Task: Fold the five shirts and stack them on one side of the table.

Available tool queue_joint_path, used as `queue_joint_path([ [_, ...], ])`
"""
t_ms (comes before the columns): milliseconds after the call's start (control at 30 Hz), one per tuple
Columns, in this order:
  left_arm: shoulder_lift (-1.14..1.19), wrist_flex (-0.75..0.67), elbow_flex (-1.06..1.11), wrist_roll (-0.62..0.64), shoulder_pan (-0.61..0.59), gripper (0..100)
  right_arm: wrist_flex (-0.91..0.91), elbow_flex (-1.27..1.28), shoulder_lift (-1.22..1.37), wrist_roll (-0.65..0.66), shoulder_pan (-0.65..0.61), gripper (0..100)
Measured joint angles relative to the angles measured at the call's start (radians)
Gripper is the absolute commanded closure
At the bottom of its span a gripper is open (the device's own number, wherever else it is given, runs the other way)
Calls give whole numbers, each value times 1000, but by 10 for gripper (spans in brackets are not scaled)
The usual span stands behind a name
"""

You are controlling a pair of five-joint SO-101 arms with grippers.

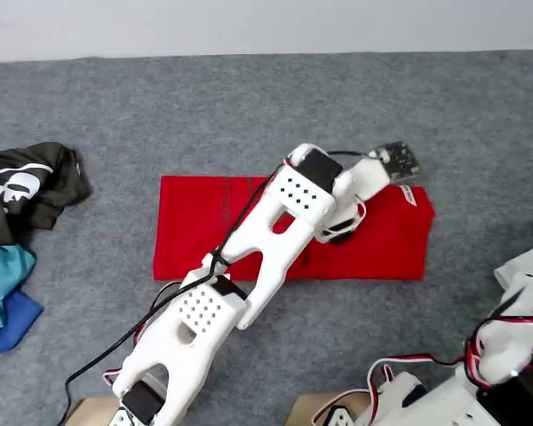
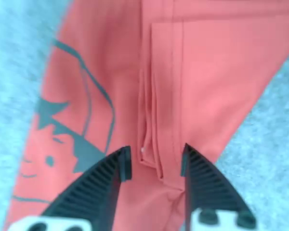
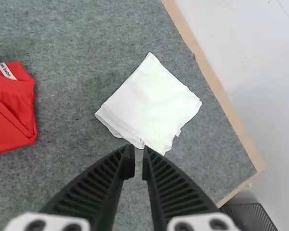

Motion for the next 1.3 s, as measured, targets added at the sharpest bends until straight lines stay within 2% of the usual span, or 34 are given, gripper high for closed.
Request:
queue_joint_path([
  [200, -98, 0, 0, 31, -17, 827, 0, 0, 0, 0, 0, 963],
  [300, -157, 2, 0, 78, -80, 827, 0, 15, 0, 0, -31, 963],
  [500, -290, 2, 0, 203, -264, 829, 0, 92, 64, -6, -175, 963],
  [733, -506, 3, 68, 276, -520, 889, 0, 92, 219, -146, -440, 963],
  [1067, -918, 5, 628, 242, -838, 889, -94, 94, 470, -328, -842, 958],
  [1300, -1086, 6, 858, 242, -1085, 889, -259, 94, 652, -540, -1114, 957],
])
